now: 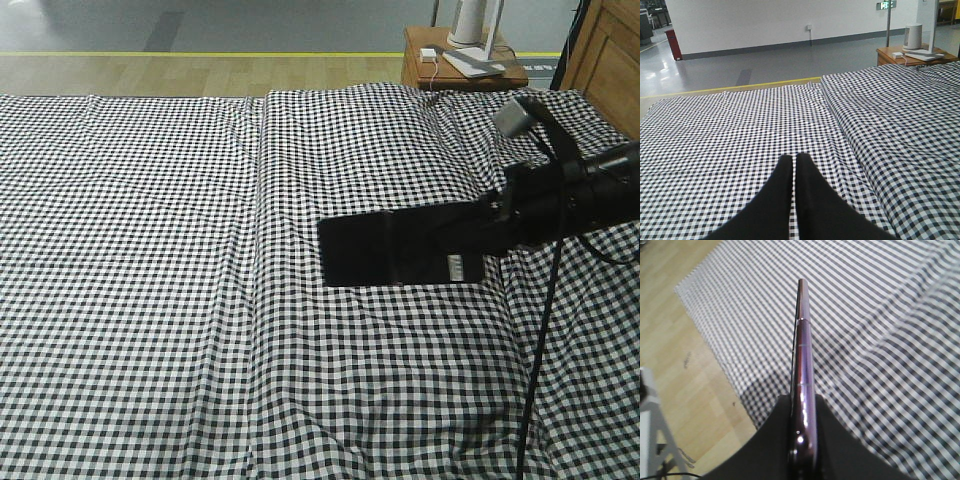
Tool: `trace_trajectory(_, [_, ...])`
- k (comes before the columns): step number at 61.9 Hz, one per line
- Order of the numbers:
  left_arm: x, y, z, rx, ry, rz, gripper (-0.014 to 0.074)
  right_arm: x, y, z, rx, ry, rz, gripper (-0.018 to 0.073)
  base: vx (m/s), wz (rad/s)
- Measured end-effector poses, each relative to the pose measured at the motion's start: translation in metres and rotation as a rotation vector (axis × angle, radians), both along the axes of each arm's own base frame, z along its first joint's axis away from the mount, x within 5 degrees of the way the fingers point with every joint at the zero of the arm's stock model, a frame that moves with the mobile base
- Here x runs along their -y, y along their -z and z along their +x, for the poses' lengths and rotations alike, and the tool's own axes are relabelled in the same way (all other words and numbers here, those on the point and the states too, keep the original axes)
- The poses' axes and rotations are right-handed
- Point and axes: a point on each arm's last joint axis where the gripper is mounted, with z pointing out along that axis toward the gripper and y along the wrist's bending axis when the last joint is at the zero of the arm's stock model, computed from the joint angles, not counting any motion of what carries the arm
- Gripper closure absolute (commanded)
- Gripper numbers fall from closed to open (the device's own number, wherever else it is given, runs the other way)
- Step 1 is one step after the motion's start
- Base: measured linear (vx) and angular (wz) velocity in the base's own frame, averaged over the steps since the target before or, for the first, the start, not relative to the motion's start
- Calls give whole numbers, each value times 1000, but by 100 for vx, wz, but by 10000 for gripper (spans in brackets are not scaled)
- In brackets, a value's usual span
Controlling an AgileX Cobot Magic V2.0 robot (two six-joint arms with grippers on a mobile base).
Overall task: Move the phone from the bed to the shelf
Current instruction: 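Lift the phone with the right gripper up off the bed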
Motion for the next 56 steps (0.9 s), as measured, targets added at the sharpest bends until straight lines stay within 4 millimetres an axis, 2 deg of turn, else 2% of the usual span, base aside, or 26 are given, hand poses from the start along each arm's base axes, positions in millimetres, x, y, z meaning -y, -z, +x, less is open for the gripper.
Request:
trace_trajectory(12, [0,0,0,0,0,0,596,-43,-32,-35,48,-127,40,561,0,0])
trace_trajectory(25, [0,0,0,0,0,0,596,-72,-56,-70,77,-229,65,561,0,0])
trace_trajectory(40, [0,0,0,0,0,0,596,-79,-76,-98,115,-283,87,560,0,0])
trace_trajectory(56, [0,0,0,0,0,0,596,-78,-78,-101,125,-283,84,560,0,0])
